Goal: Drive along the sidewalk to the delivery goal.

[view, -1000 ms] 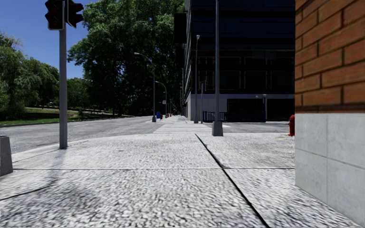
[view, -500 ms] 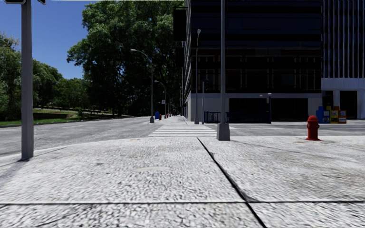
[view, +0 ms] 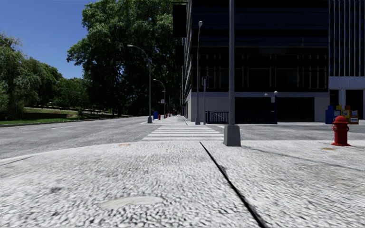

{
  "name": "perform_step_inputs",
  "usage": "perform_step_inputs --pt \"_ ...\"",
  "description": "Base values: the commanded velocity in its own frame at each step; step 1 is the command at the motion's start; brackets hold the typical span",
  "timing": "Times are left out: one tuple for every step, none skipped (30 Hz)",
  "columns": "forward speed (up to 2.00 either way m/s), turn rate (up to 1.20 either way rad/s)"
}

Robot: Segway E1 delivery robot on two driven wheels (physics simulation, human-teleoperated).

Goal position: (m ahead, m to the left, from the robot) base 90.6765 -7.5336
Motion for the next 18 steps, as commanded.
perform_step_inputs --pt "2.00 0.00" --pt "2.00 0.00" --pt "2.00 0.00" --pt "2.00 0.00" --pt "2.00 0.00" --pt "2.00 0.00" --pt "2.00 0.00" --pt "2.00 0.00" --pt "2.00 0.00" --pt "2.00 0.00" --pt "2.00 0.00" --pt "2.00 0.00" --pt "2.00 0.00" --pt "2.00 0.00" --pt "2.00 0.00" --pt "2.00 0.00" --pt "2.00 0.00" --pt "2.00 0.00"
